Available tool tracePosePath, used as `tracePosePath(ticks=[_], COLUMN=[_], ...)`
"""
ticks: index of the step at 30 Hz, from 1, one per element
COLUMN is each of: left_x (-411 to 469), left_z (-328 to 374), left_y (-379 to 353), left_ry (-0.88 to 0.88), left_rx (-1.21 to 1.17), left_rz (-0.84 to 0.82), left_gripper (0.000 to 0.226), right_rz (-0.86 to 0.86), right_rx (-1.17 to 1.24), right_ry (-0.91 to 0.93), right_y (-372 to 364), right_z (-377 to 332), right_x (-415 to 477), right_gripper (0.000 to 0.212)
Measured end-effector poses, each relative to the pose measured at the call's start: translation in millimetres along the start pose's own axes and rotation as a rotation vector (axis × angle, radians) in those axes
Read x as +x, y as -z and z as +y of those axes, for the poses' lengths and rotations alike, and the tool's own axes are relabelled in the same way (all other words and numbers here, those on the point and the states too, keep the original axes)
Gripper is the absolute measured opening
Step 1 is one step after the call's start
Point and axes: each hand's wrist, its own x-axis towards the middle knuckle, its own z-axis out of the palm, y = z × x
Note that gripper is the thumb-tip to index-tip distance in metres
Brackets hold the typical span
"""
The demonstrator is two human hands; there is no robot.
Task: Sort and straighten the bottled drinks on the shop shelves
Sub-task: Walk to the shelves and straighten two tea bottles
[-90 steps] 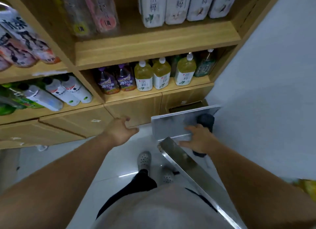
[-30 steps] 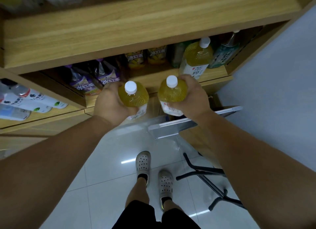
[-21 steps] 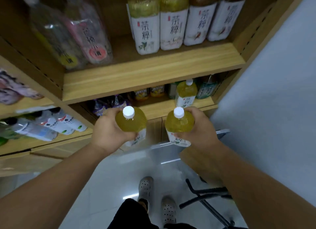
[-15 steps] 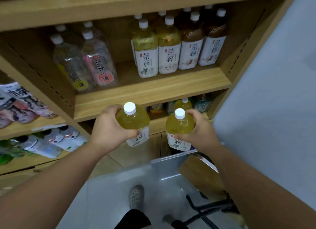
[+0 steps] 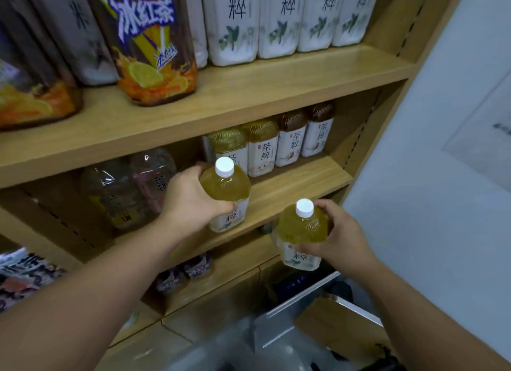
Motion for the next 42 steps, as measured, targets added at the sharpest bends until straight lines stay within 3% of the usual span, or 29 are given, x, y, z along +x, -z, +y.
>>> tracePosePath(ticks=[4,14,22,27,36,42], left_x=[0.1,-7.5,18.3,47.9,97.2,104.0], left_z=[20.9,144.8,241.1,291.6,298.7,280.7], left_y=[4.7,28.8,52.4,63.3,36.1,16.4], left_ry=[-0.110,-0.232,-0.267,-0.263,-0.086,-0.214], left_rx=[-0.003,-0.200,-0.332,-0.342,-0.319,-0.306], left_rz=[-0.068,-0.132,0.129,0.252,0.310,0.344], left_gripper=[0.079,0.069,0.066,0.062,0.053,0.050], right_rz=[0.022,0.211,0.348,0.341,0.225,0.262], right_rx=[0.046,0.304,0.435,0.512,0.563,0.469], right_ry=[0.003,0.238,0.402,0.458,0.427,0.442], right_y=[32.0,154.0,242.9,268.8,272.0,262.4], right_z=[-20.8,-79.2,-111.7,-139.3,-151.9,-138.7], right_x=[-3.1,28.8,77.5,118.6,186.2,202.8], right_gripper=[0.089,0.084,0.084,0.075,0.072,0.089])
